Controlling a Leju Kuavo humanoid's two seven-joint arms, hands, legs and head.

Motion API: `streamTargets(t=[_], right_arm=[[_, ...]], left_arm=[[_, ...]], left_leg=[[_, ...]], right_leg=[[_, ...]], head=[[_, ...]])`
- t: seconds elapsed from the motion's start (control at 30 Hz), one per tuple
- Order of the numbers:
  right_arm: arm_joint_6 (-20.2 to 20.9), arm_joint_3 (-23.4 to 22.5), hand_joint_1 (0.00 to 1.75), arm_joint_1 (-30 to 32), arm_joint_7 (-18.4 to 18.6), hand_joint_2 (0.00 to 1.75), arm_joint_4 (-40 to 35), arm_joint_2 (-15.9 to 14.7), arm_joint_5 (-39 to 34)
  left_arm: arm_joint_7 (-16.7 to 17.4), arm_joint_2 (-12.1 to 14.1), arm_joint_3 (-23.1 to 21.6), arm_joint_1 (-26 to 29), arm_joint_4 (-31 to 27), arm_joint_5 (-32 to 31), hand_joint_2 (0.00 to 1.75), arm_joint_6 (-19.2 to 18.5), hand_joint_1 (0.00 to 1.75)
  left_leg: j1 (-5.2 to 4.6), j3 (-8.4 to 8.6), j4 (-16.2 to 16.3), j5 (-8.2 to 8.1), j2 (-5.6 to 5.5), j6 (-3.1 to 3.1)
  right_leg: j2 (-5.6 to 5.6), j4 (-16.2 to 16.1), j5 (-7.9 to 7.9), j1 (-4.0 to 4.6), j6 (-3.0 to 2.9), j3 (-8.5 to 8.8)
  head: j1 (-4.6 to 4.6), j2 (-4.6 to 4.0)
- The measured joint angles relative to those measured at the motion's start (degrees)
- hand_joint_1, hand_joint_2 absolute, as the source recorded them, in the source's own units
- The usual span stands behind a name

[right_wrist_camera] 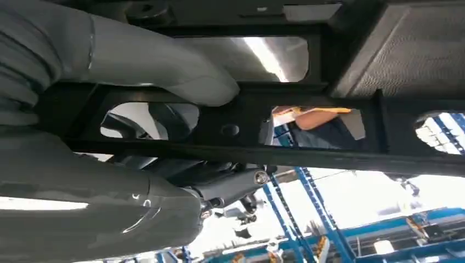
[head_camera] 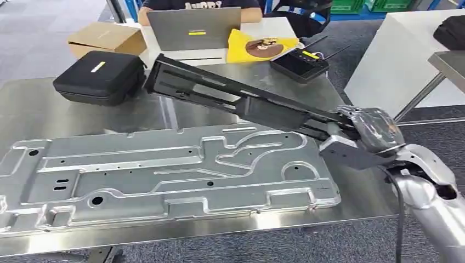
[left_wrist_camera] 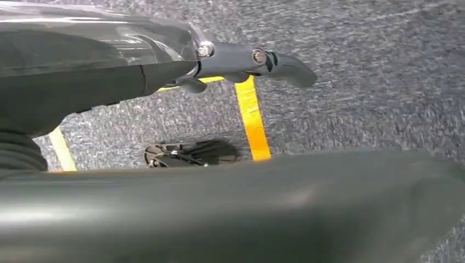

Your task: Take the parts from the cabinet and place them on the table.

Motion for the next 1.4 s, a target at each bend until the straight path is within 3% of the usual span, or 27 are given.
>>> streamTargets(t=[0.3,0.6,0.8,1.4], right_arm=[[-1.27,11.23,1.75,-10.85,2.82,1.75,12.01,10.46,5.13],[0.07,15.78,1.75,-16.63,2.6,1.75,20.19,17.59,1.31],[0.92,16.93,1.75,-17.64,1.66,1.75,25.0,19.58,-1.89],[-0.5,19.16,1.75,-21.72,0.04,1.75,39.75,21.15,-2.56]], left_arm=[[0.83,-0.09,-2.1,-0.96,0.0,-0.74,1.75,-0.07,0.0],[-0.31,-0.26,-3.54,-1.08,0.0,-0.72,1.75,-0.57,0.0],[-1.66,-0.37,-4.26,-1.1,0.0,-0.31,1.75,-1.29,0.0],[-2.45,-0.48,-5.33,-1.14,0.0,0.22,1.75,-2.45,0.0]], left_leg=[[0.09,-0.01,0.0,0.05,0.0,-0.06],[0.04,-0.04,0.0,0.05,-0.01,-0.07],[0.0,-0.04,0.0,0.05,-0.01,-0.07],[0.01,0.66,-0.03,0.02,-0.01,-0.06]], right_leg=[[0.01,0.01,0.02,0.07,-0.04,-0.02],[0.0,-0.01,0.02,0.06,-0.03,-0.01],[-0.01,-0.07,0.02,0.05,-0.03,0.03],[0.0,-0.18,0.01,0.05,-0.03,0.74]], head=[[0.0,0.0],[0.0,0.0],[0.0,0.0],[0.0,0.0]])
